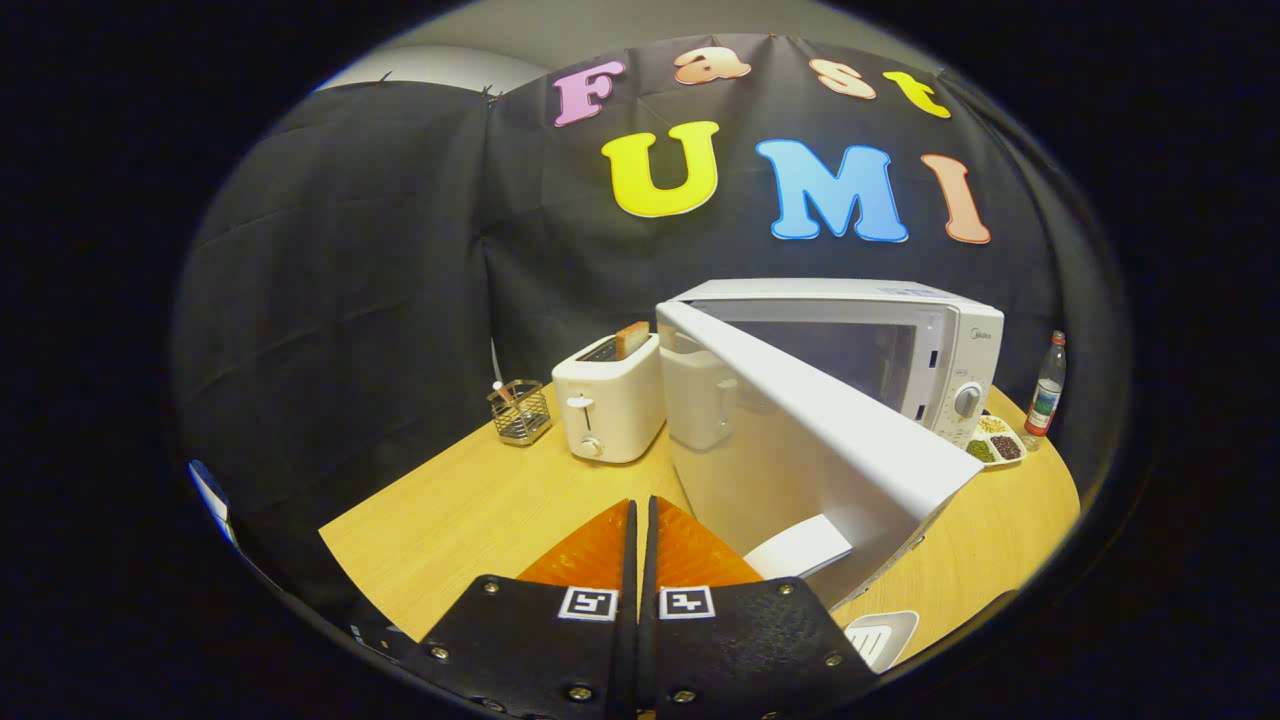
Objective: Open the microwave, put the food inside, and close the microwave door.
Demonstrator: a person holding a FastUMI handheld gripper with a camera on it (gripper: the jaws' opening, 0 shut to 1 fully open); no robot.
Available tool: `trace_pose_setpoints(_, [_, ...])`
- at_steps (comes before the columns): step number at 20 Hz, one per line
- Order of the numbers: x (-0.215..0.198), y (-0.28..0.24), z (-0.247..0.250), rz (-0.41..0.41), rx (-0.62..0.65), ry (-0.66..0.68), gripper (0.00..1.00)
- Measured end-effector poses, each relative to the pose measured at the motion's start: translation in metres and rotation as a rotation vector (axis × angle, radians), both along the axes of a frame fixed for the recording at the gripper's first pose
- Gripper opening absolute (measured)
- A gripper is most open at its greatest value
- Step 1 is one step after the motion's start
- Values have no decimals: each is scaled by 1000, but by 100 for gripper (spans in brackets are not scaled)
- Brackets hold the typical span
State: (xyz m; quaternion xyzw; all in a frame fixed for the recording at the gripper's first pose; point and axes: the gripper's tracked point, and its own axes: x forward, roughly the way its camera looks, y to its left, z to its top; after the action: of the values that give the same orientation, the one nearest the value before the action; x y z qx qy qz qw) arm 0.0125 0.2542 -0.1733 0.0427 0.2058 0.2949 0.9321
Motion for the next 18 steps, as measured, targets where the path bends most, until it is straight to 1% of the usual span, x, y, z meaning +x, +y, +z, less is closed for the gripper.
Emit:
trace_pose_setpoints(8, [56,-52,-11,-110,-16,19,1])
trace_pose_setpoints(18, [126,-90,-16,-208,-38,16,1])
